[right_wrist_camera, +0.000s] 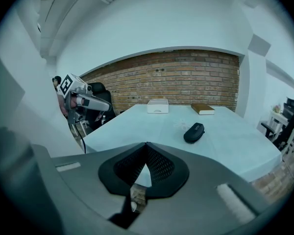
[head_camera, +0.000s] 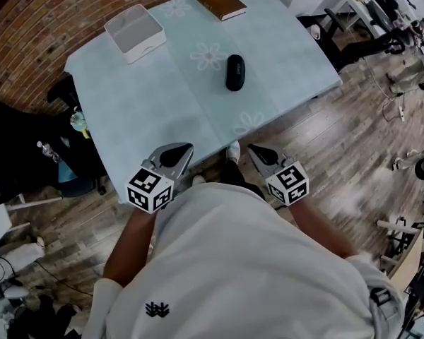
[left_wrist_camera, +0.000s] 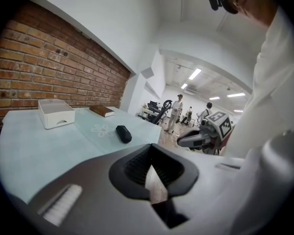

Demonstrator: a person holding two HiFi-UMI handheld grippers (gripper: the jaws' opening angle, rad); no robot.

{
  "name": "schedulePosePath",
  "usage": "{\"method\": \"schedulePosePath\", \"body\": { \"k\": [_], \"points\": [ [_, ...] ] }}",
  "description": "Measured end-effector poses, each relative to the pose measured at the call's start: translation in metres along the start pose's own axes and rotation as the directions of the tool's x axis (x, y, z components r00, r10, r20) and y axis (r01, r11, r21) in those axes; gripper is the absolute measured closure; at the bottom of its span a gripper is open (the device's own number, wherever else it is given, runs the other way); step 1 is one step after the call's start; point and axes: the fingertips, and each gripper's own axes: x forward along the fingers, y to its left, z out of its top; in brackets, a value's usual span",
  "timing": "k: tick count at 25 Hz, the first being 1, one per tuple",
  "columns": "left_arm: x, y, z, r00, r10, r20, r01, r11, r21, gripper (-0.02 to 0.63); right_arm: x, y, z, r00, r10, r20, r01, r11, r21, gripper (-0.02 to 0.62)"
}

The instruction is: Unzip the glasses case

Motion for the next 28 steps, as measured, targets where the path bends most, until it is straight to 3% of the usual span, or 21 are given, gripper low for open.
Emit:
{"method": "schedulePosePath", "body": {
  "k": [15, 28],
  "points": [
    [-0.005, -0.002, -0.017, 0.999, 0.006, -0.033, -0.006, 1.000, -0.010, 0.549, -0.007, 0.008, -0.005, 1.000, -0.004, -0.001, 0.004, 1.000, 0.003, 0.595],
    [0.012, 0.008, -0.014, 0.999, 0.010, -0.045, -0.010, 1.000, 0.004, 0.549, -0.007, -0.016, -0.006, 1.000, -0.030, -0.007, 0.030, 1.000, -0.005, 0.595]
  ]
}}
